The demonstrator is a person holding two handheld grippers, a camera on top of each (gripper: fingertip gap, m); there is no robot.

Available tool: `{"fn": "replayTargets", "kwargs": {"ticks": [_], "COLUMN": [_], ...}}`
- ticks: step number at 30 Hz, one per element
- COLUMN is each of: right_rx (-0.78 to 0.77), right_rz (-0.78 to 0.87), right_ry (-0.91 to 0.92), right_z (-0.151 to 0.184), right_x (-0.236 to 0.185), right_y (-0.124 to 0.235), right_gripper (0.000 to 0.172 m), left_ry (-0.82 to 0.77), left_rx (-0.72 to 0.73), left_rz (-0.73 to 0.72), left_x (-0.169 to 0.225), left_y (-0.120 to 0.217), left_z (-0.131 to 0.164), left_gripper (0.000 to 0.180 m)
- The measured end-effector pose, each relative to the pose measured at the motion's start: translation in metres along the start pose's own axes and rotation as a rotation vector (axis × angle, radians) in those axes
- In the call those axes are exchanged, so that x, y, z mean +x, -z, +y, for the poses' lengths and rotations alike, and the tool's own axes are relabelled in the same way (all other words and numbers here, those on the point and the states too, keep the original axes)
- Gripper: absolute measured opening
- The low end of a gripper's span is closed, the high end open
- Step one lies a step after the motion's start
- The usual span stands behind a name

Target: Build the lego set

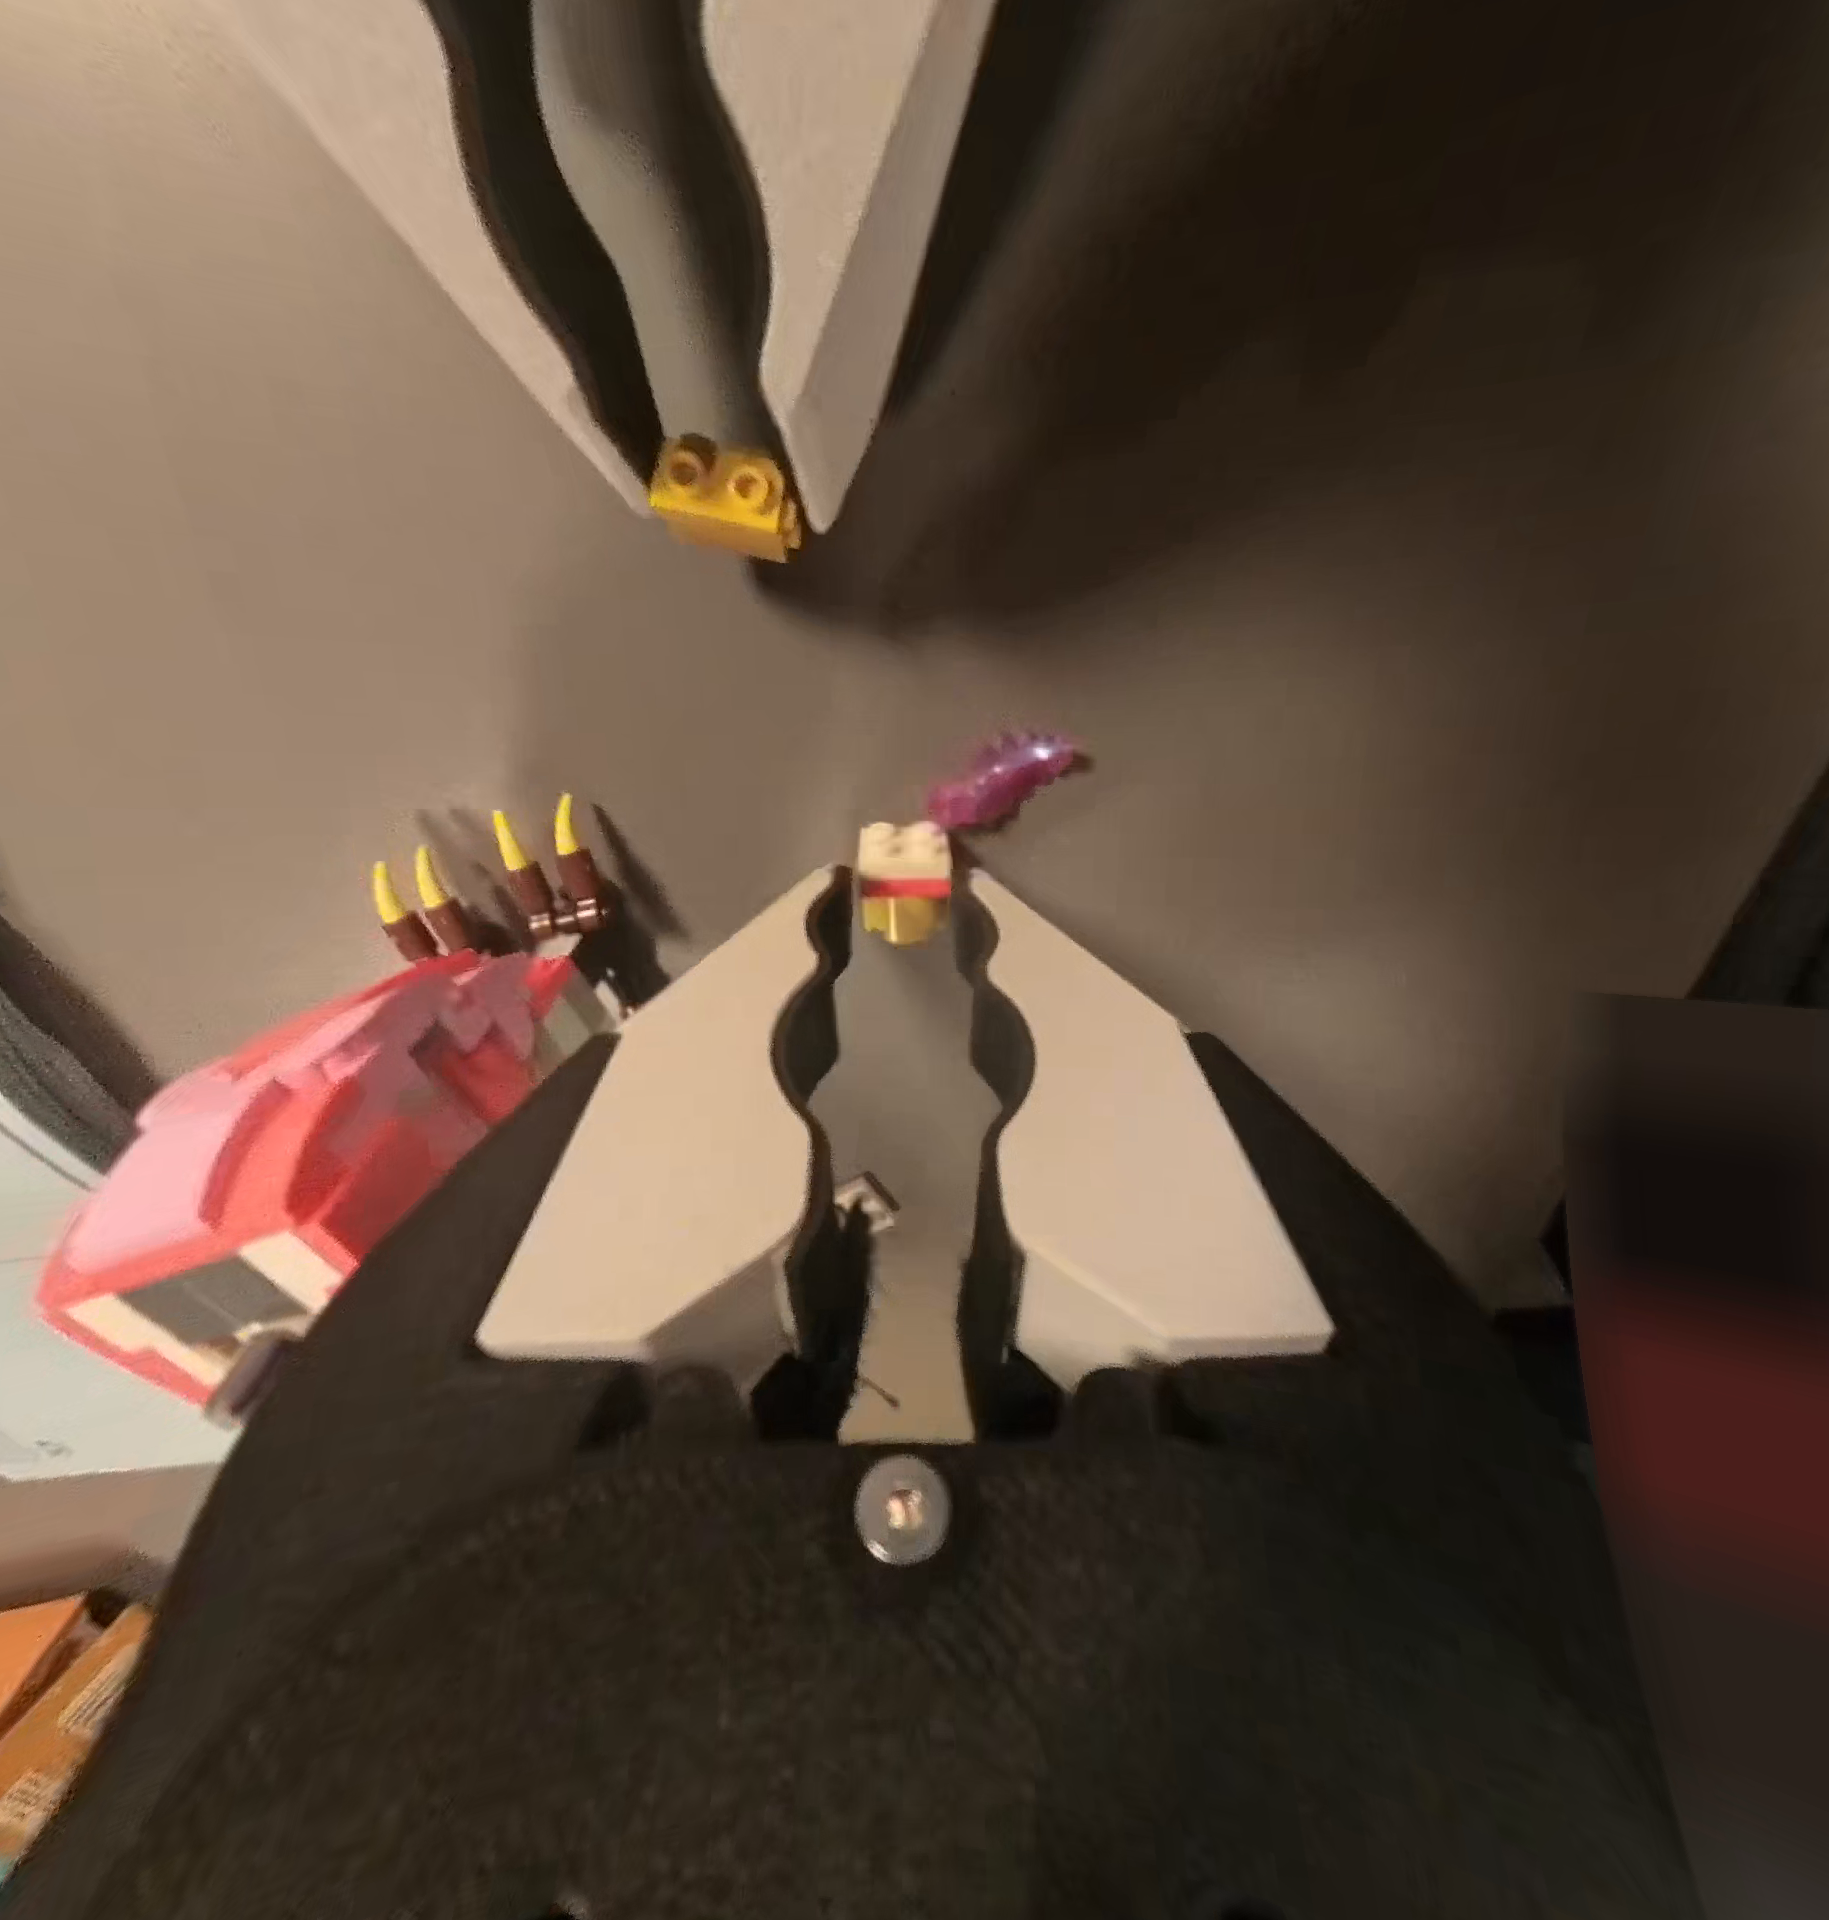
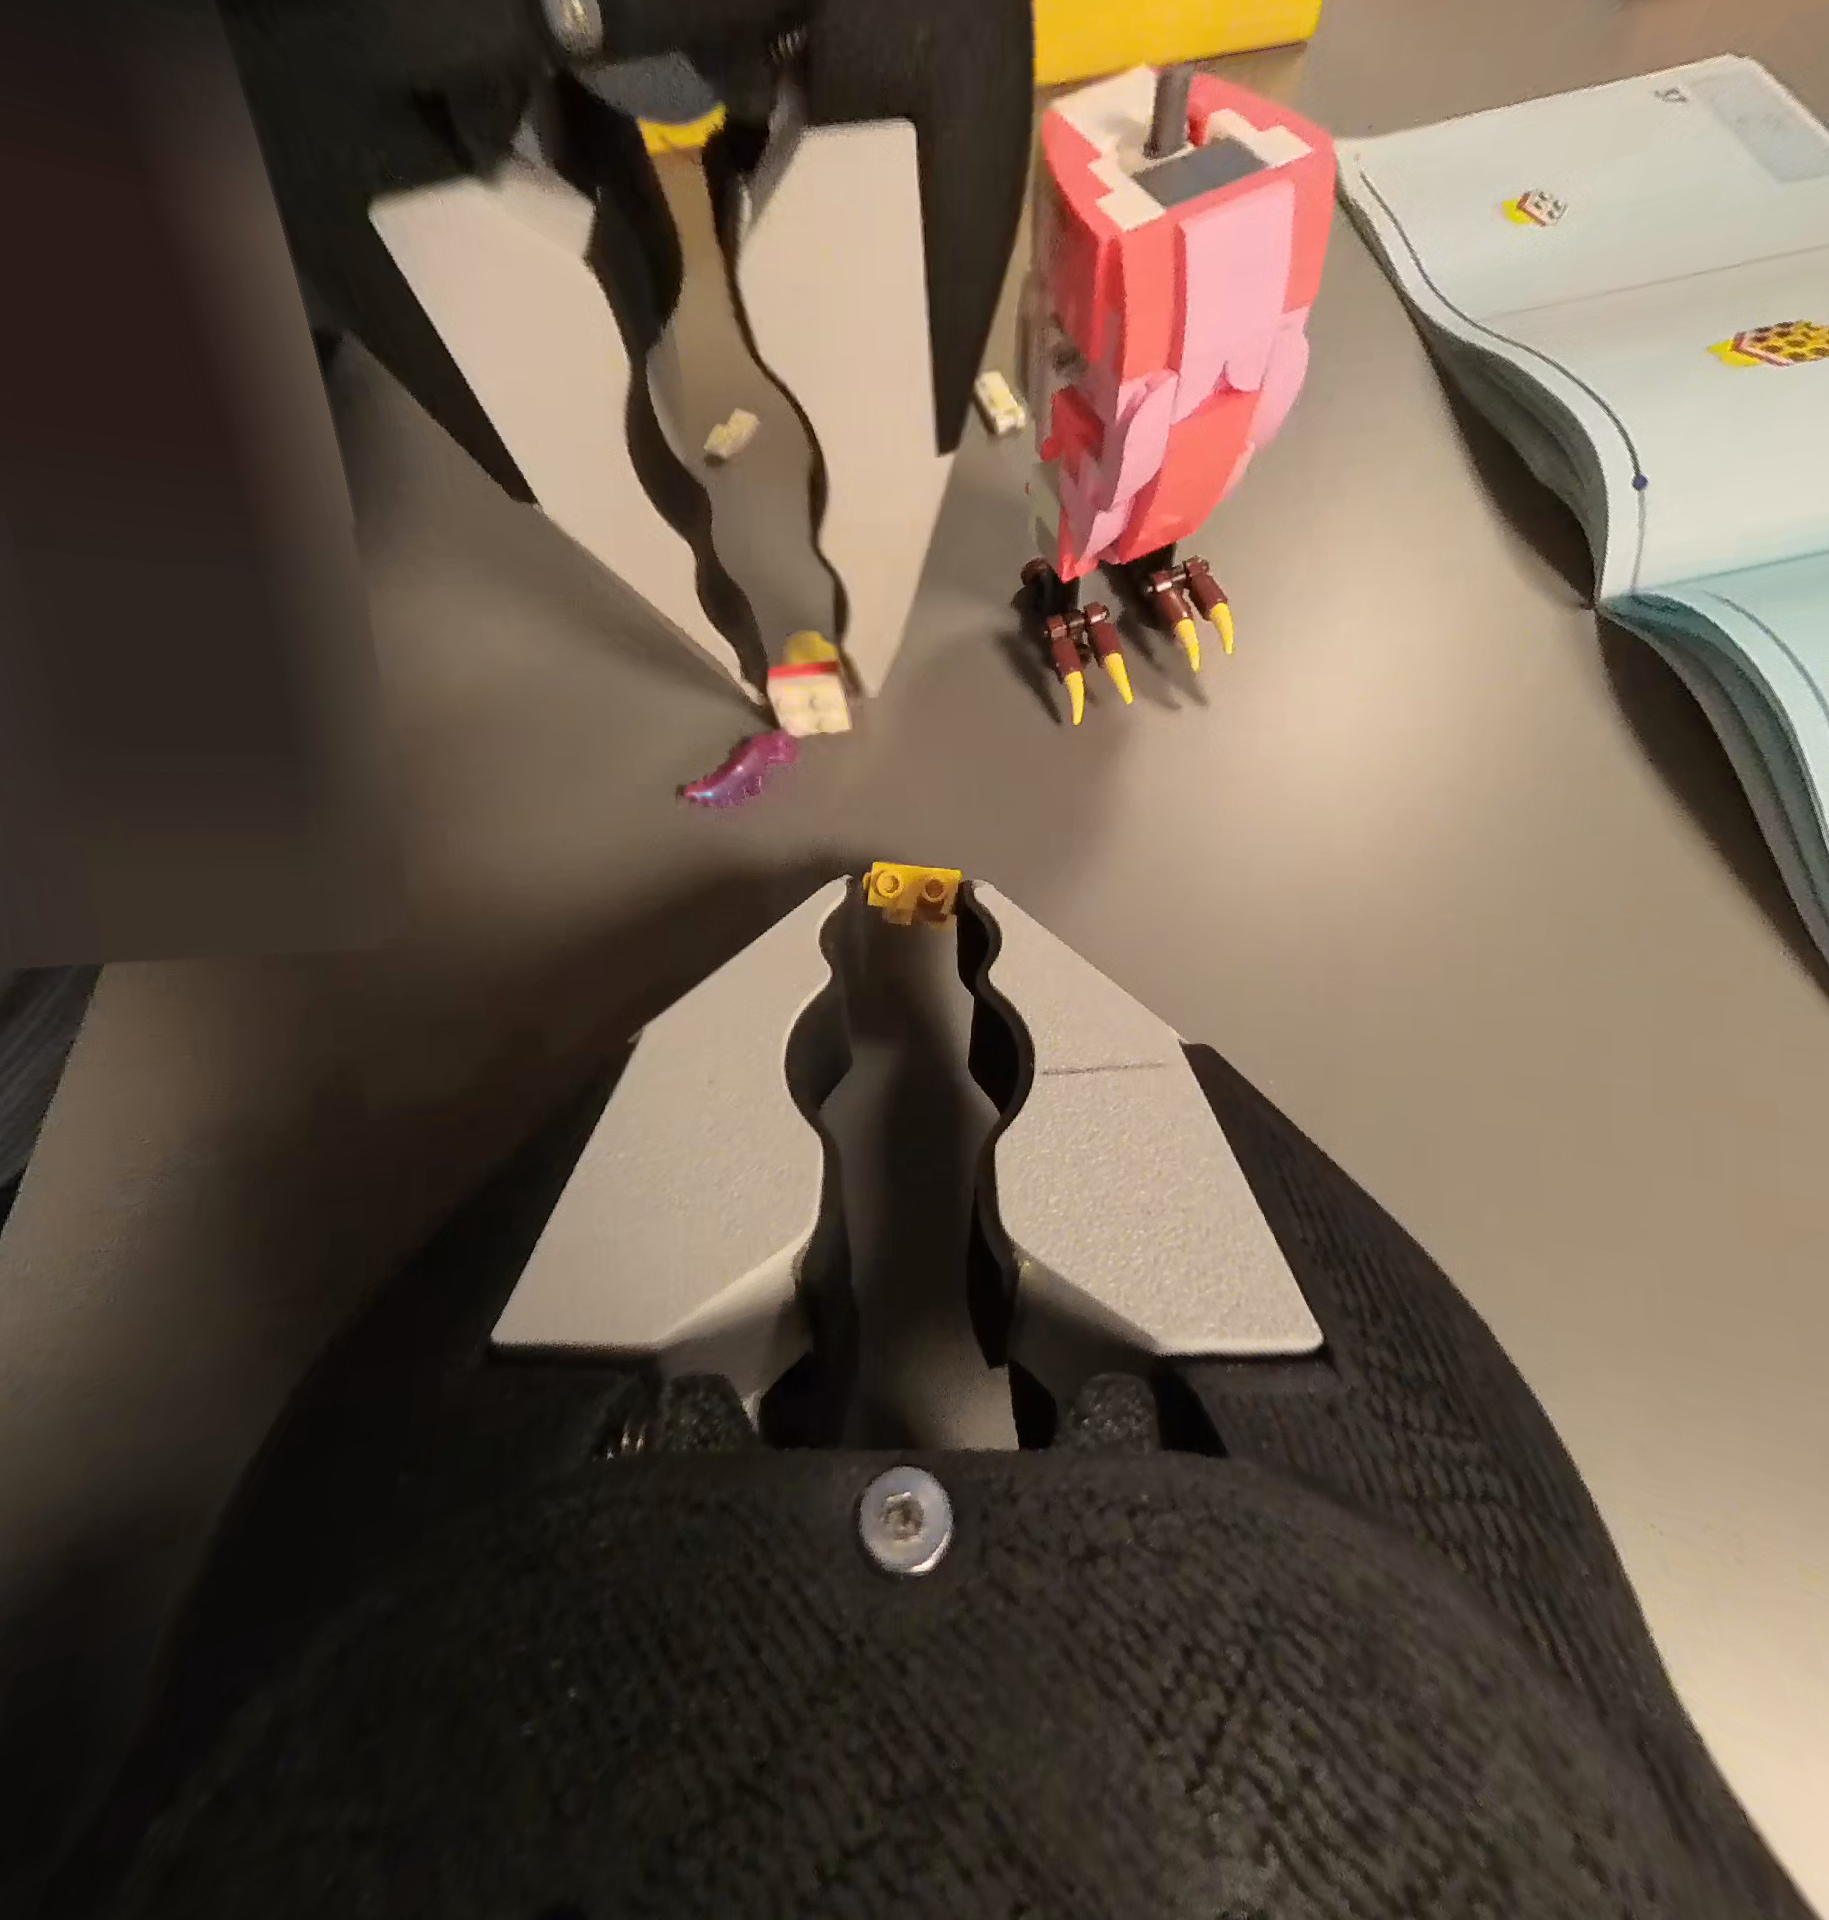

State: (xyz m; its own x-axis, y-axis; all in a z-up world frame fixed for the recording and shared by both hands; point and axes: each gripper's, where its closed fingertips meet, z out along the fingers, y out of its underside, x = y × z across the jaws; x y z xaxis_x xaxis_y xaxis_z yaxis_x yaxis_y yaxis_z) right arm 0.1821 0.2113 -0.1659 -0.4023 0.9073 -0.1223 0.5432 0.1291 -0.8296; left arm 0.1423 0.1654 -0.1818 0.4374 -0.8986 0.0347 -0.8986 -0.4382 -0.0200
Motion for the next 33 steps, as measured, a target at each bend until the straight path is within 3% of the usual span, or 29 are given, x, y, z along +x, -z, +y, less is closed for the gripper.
{"fn": "replayTargets", "kwargs": {"ticks": [3,6,10,14,33], "right_rx": [0.026,0.036,0.056,0.065,0.224], "right_rz": [-0.009,-0.006,-0.023,-0.040,-0.129], "right_ry": [-0.005,-0.002,-0.005,-0.003,0.003], "right_z": [-0.002,-0.001,-0.004,-0.005,-0.033], "right_x": [0.000,0.000,-0.002,-0.004,-0.019], "right_y": [0.004,0.007,0.009,0.008,0.009], "right_gripper": [0.015,0.015,0.016,0.016,0.016], "left_ry": [0.053,0.118,0.203,0.226,0.137], "left_rx": [0.042,0.274,0.642,0.845,0.849], "left_rz": [0.013,0.065,0.026,-0.073,0.026], "left_x": [0.000,0.010,0.008,-0.001,0.003], "left_y": [-0.001,0.004,0.008,0.015,0.000], "left_z": [-0.002,-0.004,-0.003,-0.003,-0.014], "left_gripper": [0.032,0.038,0.040,0.039,0.016]}}
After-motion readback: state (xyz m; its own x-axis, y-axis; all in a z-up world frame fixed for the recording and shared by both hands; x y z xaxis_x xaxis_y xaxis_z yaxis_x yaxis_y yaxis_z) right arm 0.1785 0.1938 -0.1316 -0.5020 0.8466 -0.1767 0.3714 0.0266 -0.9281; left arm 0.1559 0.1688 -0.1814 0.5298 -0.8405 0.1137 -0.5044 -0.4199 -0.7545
